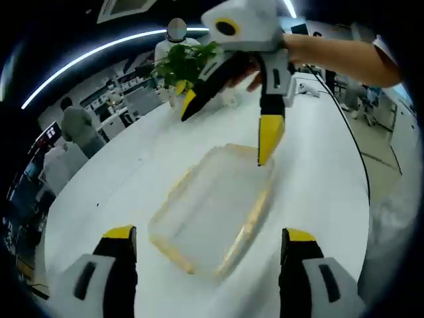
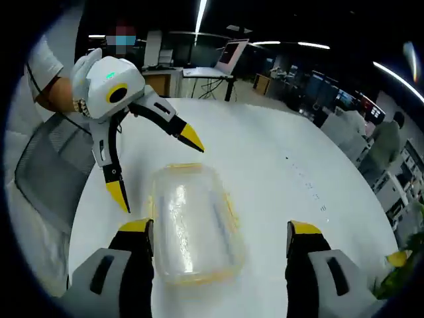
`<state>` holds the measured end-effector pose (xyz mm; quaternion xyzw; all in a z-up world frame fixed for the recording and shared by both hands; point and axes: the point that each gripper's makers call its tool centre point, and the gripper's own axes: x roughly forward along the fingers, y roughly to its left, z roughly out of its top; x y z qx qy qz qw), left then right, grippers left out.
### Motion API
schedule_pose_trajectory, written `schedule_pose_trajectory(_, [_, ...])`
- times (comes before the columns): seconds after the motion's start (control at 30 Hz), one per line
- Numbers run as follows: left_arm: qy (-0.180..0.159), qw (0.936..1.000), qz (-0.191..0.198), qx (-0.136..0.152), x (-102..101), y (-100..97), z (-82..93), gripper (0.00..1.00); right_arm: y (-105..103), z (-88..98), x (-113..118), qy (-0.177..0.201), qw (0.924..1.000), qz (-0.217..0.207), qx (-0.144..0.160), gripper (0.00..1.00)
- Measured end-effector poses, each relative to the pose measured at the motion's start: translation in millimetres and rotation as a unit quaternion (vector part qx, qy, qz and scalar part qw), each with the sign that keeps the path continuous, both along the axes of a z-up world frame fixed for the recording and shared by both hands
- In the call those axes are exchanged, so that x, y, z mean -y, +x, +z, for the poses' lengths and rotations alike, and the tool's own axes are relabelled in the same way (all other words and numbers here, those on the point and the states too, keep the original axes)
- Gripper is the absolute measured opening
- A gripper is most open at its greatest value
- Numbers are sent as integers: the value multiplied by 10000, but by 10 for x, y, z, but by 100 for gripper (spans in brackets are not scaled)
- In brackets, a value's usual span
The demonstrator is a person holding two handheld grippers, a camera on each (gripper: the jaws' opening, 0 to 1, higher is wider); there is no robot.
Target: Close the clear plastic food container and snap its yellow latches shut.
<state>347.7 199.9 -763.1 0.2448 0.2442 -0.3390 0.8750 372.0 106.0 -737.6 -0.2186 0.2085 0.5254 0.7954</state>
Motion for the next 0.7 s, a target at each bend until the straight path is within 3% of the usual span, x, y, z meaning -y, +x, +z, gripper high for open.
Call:
schedule_pose_trajectory(0.07, [-196, 9973, 672, 198, -143, 126, 5, 99, -7, -134, 83, 220, 9987, -439, -136, 100])
schedule_pose_trajectory(0.1, [-288, 9957, 854, 228, -185, 159, -8, 99, -21, -201, 157, 189, 9979, -607, -159, 98])
schedule_pose_trajectory(0.17, [-692, 9909, 1154, 86, -230, 174, -58, 99, -8, -266, 162, 487, 9943, -944, -87, 99])
schedule_pose_trajectory(0.27, [-1225, 9830, 1353, -181, -211, 130, -146, 99, -55, -387, 177, 1149, 9826, -1442, -237, 100])
schedule_pose_trajectory(0.33, [-1081, 9852, 1319, -199, -238, 111, -249, 99, -92, -461, 179, 1326, 9769, -1634, -376, 100])
schedule_pose_trajectory(0.37, [-774, 9901, 1153, -184, -251, 72, -314, 99, -104, -524, 186, 1314, 9753, -1725, -426, 100])
schedule_pose_trajectory(0.4, [-705, 9912, 1111, -159, -250, 65, -335, 99, -116, -556, 183, 1305, 9752, -1737, -417, 100])
schedule_pose_trajectory(0.57, [-900, 9909, 964, -278, -153, 33, -414, 99, -201, -717, 146, 1218, 9740, -1808, -618, 94])
schedule_pose_trajectory(0.7, [-807, 9924, 865, -337, -88, 0, -485, 99, -240, -823, 167, 1058, 9745, -1834, -743, 92])
